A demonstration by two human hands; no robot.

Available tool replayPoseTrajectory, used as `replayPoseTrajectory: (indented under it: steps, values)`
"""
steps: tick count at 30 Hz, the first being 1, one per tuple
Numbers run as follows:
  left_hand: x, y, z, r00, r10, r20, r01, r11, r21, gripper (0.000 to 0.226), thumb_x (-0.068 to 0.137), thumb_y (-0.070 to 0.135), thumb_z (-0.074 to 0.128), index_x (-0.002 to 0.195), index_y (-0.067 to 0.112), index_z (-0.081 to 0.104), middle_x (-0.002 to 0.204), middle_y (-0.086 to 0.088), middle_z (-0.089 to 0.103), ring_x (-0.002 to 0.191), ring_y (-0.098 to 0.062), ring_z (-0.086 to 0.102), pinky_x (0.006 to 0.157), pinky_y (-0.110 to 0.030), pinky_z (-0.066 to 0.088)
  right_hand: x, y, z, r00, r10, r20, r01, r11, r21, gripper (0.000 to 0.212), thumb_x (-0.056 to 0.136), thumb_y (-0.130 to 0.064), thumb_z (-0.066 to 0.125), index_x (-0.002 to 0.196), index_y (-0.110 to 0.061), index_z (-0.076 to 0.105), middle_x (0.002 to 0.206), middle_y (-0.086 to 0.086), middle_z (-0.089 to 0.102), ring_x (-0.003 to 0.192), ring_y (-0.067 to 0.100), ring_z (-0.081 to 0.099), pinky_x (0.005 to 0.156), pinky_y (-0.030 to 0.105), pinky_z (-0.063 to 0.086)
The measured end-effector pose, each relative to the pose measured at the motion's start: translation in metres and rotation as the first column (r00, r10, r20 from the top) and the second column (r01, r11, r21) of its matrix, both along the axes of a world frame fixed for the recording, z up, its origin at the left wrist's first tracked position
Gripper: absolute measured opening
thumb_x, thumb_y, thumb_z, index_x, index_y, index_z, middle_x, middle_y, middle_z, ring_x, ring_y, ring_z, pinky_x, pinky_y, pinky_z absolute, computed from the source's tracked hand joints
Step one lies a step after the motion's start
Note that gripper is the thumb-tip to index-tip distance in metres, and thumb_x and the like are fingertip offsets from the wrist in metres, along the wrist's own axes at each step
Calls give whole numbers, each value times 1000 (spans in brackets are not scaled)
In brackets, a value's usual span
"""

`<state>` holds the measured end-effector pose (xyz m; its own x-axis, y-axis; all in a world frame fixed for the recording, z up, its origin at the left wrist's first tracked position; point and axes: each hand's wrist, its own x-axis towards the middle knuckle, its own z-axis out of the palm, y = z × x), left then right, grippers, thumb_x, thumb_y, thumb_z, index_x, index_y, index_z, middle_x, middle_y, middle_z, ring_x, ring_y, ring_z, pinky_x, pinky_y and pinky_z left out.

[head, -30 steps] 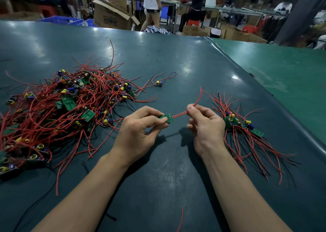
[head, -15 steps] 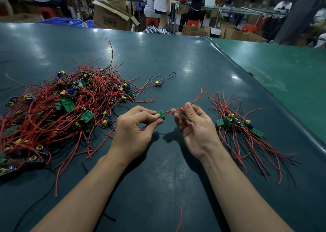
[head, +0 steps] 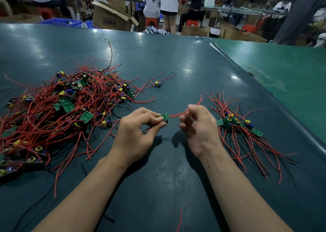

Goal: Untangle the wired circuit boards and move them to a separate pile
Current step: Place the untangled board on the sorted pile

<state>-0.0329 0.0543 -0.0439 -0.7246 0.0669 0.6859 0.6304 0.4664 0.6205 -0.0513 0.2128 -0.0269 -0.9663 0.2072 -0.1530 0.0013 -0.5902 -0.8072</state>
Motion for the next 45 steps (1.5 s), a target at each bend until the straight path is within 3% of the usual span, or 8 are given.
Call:
replayPoseTrajectory:
  steps: [8, 13, 18, 24, 29, 33, 38, 45]
  values:
    - [-1, -1, -2, 999, 35, -32, -36, 999, -17, 6, 77, 1, 80, 77, 0, 74, 88, -8, 70, 79, -16, 69, 75, -29, 55, -9, 22, -1, 906, -423, -25, 423, 906, -10, 20, 94, -14, 64, 78, -18, 52, 72, 5, 63, 46, 10, 60, 42, 19, 44]
    - [-4, -3, -1, 985, 147, -91, -144, 989, 37, 6, 79, -1, 78, 78, -2, 73, 89, -9, 70, 83, -17, 67, 77, -32, 55, 0, 9, 0, 996, 28, 86, -36, 995, 88, 21, 86, -27, 69, 94, -9, 63, 69, 1, 62, 50, 8, 61, 42, 16, 45]
    - [-2, -4, 0, 995, 80, -53, -79, 997, 14, 5, 78, -1, 79, 79, 0, 74, 89, -7, 70, 83, -15, 68, 76, -32, 57, 9, -6, -3, 928, 369, 44, -370, 910, 187, 9, 78, -16, 70, 81, -13, 77, 62, -2, 61, 49, 6, 53, 41, 13, 40]
    - [0, -2, 0, 999, -38, -1, 38, 999, -19, 7, 77, 4, 80, 76, 1, 73, 86, -5, 71, 81, -12, 69, 76, -28, 55, 5, 0, -5, 956, 294, 10, -288, 929, 232, 6, 77, -14, 74, 77, -13, 79, 62, -2, 63, 45, 5, 49, 39, 13, 38]
    - [1, 0, 1, 1000, -14, 1, 14, 999, -34, 8, 75, 2, 81, 74, 0, 73, 85, -8, 69, 79, -14, 68, 76, -25, 54, -2, 0, -9, 997, -20, -70, 43, 939, 343, 14, 84, -12, 75, 70, -11, 74, 59, -1, 65, 42, 7, 48, 37, 18, 38]
    - [2, 1, 1, 999, -33, 0, 33, 998, -53, 9, 75, 2, 81, 73, 0, 73, 85, -8, 69, 79, -14, 68, 75, -26, 54, -4, 3, -10, 968, -190, -165, 248, 829, 500, 9, 85, -13, 74, 77, -11, 74, 53, -6, 63, 44, 6, 51, 40, 20, 43]
    - [3, 2, 2, 999, -44, 1, 44, 997, -65, 8, 76, 2, 81, 75, 0, 73, 86, -8, 69, 80, -13, 68, 75, -25, 54, -4, 0, -9, 974, -188, -125, 220, 911, 350, 14, 89, -9, 69, 75, -8, 71, 56, -4, 62, 49, 8, 57, 44, 20, 49]
    - [3, 0, 2, 999, -39, -8, 39, 996, -85, 9, 75, 0, 81, 73, -1, 73, 85, -8, 68, 78, -15, 68, 73, -26, 54, -3, 4, -7, 985, -106, -137, 152, 913, 380, 10, 95, -2, 58, 90, -8, 64, 67, 3, 69, 50, 11, 60, 44, 22, 50]
